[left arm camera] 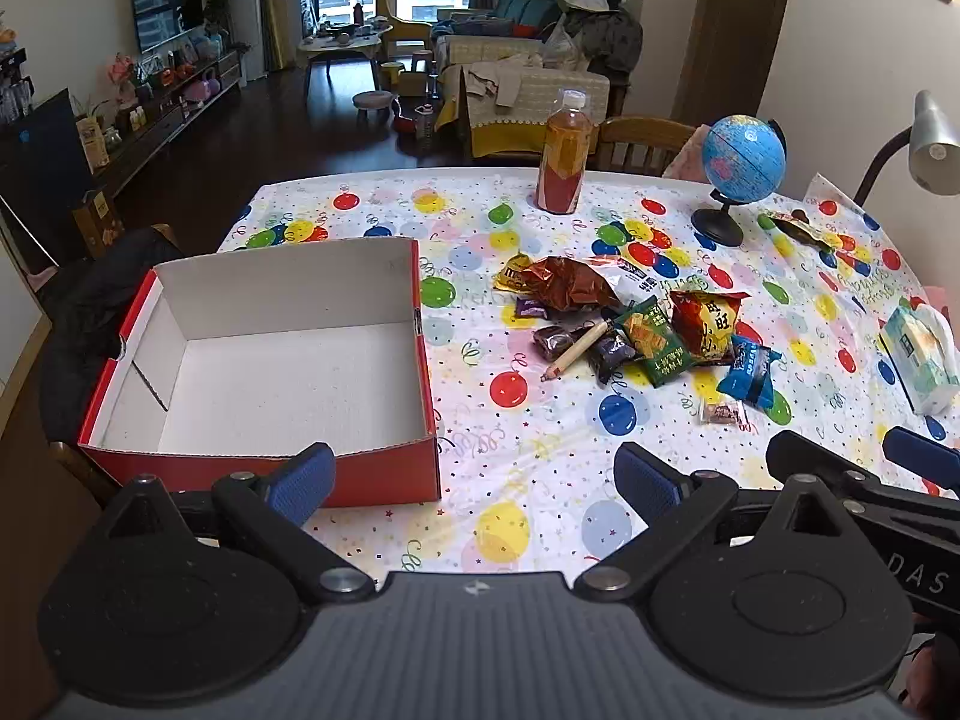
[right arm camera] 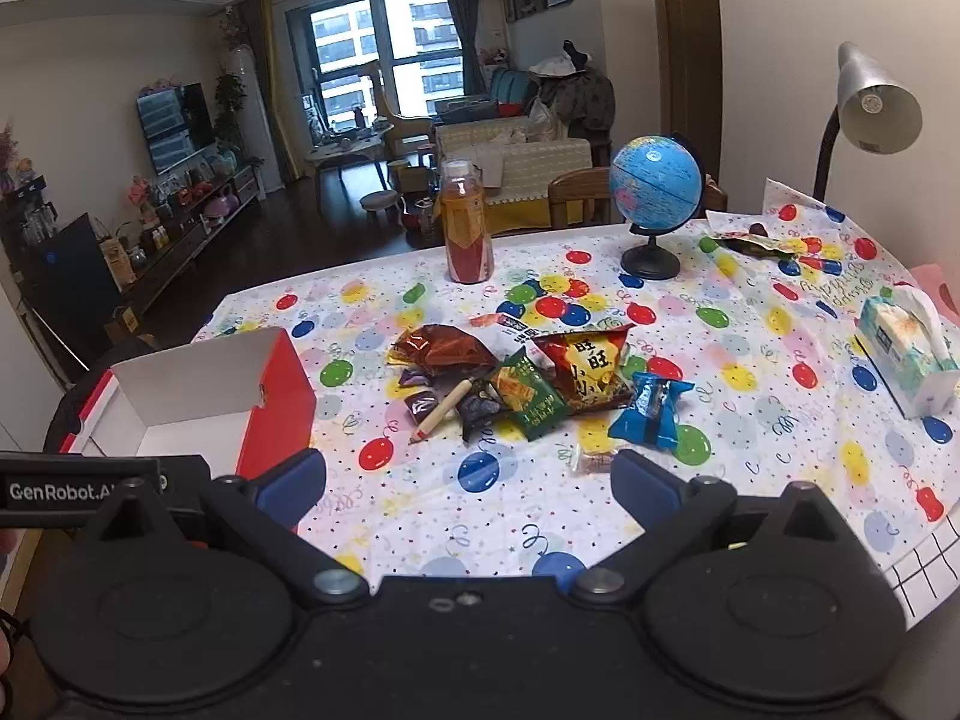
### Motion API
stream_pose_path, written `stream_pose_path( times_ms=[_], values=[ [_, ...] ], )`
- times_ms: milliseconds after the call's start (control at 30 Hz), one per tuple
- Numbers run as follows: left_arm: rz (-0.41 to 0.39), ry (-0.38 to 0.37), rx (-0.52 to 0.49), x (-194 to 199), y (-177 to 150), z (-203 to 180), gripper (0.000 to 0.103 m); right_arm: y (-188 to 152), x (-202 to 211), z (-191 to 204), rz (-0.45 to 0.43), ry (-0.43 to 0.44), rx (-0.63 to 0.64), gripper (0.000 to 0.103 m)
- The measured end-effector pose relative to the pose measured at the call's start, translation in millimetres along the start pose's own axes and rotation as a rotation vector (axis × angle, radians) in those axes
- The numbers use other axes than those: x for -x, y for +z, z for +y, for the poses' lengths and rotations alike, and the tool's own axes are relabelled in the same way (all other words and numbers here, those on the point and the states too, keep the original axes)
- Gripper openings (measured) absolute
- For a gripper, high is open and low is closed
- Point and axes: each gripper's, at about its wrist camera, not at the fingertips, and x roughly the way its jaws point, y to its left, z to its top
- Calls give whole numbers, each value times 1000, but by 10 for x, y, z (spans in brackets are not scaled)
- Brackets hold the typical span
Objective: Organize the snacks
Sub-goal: 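Move both tools toward the snack pile on the tablecloth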
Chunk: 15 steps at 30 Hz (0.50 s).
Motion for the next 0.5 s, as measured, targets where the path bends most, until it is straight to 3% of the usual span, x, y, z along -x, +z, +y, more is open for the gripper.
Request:
stream_pose_path(
  times_ms=[500],
  values=[
    [-10, 10, 12, 20, 46, -53, 100, 83, -49, -101, 18, -2, -9, 102]
  ],
)
